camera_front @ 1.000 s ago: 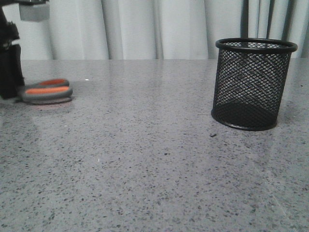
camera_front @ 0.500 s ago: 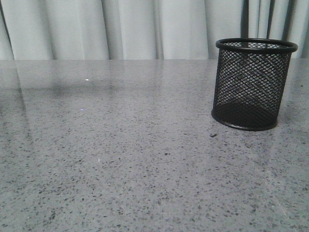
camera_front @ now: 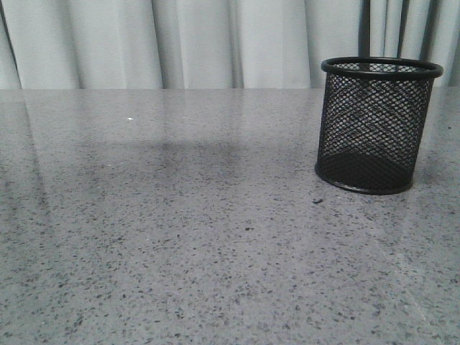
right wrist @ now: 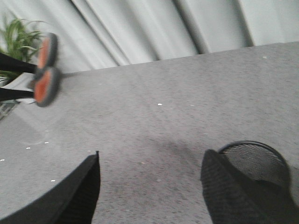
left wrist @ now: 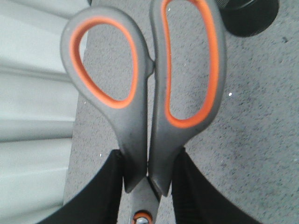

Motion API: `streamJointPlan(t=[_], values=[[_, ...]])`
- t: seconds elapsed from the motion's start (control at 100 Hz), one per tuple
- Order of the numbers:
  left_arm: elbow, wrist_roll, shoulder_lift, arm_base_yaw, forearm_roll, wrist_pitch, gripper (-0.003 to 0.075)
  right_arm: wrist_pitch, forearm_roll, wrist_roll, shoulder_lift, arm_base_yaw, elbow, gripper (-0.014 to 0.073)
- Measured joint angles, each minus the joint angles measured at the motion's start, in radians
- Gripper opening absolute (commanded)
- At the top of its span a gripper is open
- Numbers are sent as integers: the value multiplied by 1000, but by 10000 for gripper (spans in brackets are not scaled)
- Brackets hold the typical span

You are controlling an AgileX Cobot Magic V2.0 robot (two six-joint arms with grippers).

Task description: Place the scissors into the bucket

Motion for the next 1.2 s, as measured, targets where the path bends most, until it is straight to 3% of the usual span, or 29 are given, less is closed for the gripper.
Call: streamJointPlan(t=[0.26,0.47,0.78,1.2], values=[[-4,-173,0,-294,162,-25,-11,48,100,-30,23,0,-59,412],[-6,-298,0,-456,312,-71,-11,61,127,-30,23,0,-79,412],[-8,-356,35,-530,381,-110,-11,87,156,-33,23,0,-79,412],[-8,-380,53,-538,347,-182,-11,98,177,-68,51,0,-79,412]])
